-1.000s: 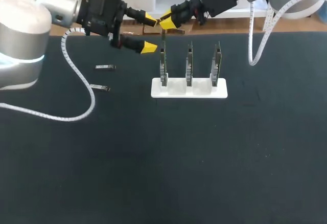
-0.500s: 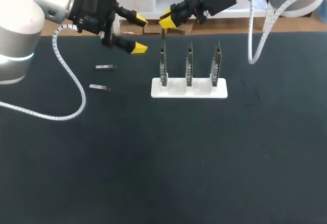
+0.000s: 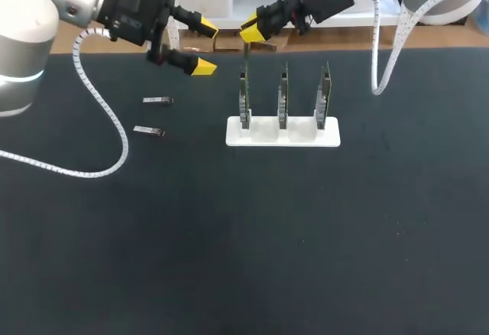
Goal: Pick up the optical module with the left hand, and insert it into the network port with the right hand.
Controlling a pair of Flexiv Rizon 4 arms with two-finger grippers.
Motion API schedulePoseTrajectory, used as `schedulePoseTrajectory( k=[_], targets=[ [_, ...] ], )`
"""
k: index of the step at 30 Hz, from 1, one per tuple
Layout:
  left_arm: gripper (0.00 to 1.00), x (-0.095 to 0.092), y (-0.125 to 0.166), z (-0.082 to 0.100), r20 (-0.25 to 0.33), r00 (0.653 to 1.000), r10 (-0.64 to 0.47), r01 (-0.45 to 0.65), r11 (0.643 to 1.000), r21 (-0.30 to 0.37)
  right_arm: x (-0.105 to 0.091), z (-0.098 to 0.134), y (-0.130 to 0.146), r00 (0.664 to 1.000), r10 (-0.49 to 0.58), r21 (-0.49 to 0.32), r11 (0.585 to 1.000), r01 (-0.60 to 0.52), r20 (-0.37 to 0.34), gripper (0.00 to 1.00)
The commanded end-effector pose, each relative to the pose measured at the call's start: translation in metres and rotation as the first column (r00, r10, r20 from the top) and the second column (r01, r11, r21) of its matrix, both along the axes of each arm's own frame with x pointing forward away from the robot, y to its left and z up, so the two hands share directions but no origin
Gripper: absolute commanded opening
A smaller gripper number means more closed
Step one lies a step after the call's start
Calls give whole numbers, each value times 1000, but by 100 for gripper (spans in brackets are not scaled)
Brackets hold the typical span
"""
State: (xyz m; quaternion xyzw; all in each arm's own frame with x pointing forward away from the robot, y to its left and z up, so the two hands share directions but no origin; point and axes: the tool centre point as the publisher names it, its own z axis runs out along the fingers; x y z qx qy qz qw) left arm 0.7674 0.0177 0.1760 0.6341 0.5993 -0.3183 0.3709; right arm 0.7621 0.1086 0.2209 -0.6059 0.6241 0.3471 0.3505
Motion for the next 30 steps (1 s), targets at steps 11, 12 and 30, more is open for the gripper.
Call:
schedulePoseTrajectory(
  k=[11, 12, 30],
  targets=[
    [100, 5, -1, 0, -5, 1000, -9, 9, 1000, 4, -7, 19, -1, 999, 39, -9, 999, -39, -35, 0],
    [100, 5, -1, 0, -5, 1000, -9, 9, 1000, 4, -7, 18, 0, 998, 43, -10, 999, -43, -44, 0],
    [100, 5, -1, 0, -5, 1000, -9, 9, 1000, 4, -34, 3, 7, 985, 61, -12, 998, -64, -163, 0]
  ],
)
